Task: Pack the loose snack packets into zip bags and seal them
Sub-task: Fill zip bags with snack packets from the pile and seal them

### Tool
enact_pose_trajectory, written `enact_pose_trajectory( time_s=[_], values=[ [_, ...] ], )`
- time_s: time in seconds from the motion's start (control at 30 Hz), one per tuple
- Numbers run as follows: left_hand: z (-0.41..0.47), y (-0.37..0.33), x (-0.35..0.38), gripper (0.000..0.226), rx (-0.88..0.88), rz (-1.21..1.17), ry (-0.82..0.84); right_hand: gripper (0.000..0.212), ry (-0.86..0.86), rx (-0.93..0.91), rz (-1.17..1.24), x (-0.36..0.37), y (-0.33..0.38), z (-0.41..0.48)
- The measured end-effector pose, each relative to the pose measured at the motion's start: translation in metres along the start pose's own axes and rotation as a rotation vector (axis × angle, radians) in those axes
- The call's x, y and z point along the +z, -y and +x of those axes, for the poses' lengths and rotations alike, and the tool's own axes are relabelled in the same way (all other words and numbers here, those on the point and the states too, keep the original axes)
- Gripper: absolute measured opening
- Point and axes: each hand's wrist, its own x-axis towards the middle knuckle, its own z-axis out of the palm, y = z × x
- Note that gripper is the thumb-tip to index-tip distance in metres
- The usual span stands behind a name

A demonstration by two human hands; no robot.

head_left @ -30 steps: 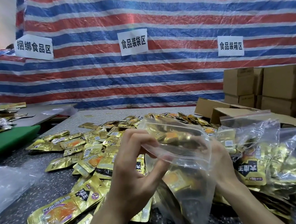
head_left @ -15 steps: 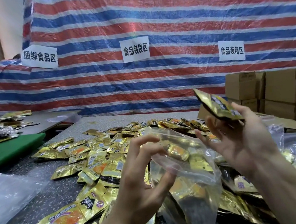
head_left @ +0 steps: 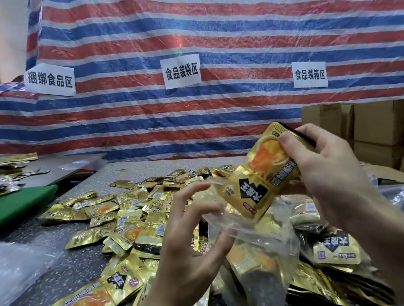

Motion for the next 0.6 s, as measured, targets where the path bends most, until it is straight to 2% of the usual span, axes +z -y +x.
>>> enact_pose_trajectory(
  time_s=[0.13,0.3,0.47,0.53,0.6],
  values=[
    [0.000,-0.003,0.001,0.017,-0.020,-0.021,-0.029,0.011,0.021,-0.246,-0.378,-0.003,-0.001,-0.004],
    [0.001,-0.003,0.002,0.020,-0.030,-0.013,-0.082,0.034,0.127,-0.159,-0.411,0.006,-0.001,-0.013],
    [0.002,-0.002,0.002,0.024,0.024,0.074,-0.152,0.025,0.207,-0.157,-0.520,0.017,-0.010,-0.027],
    [0.001,-0.002,0.001,0.025,0.028,0.086,-0.167,0.039,0.201,-0.130,-0.554,0.016,-0.012,-0.031],
    [0.001,-0.001,0.001,0.025,0.013,0.090,-0.175,0.061,0.284,-0.041,-0.574,0.010,-0.011,-0.032]
  ],
)
